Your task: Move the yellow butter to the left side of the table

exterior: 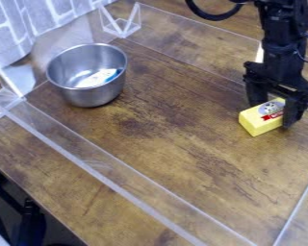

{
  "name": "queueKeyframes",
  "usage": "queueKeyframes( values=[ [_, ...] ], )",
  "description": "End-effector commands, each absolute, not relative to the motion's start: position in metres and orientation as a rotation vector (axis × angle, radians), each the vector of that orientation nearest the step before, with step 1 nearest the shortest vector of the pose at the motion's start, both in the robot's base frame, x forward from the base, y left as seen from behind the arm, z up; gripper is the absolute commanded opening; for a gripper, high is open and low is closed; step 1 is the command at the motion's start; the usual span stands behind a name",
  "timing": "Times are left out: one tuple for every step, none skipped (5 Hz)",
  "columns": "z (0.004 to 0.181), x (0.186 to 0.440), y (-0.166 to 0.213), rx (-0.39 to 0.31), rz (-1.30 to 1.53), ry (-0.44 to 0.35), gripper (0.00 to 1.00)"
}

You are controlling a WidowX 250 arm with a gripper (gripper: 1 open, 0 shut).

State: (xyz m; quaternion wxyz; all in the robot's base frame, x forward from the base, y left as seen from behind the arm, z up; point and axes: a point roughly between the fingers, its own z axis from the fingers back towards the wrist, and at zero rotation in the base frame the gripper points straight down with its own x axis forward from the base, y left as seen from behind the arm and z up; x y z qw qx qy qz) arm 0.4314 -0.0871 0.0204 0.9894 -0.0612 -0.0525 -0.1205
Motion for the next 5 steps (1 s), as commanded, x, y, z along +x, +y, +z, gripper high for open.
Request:
queueKeyframes(
  values=[
    [0.007, 0.432, -0.077, -0.117, -0.224, -0.073, 0.0],
    [0.021, 0.432, -0.071, -0.102, -0.225, -0.086, 0.0],
    [0.034, 0.432, -0.065, -0.085, -0.226, -0.096, 0.0],
    [0.051, 0.431, -0.059, -0.066, -0.225, -0.112, 0.0],
    [0.06, 0.431, -0.054, -0.054, -0.226, -0.118, 0.0]
  ],
)
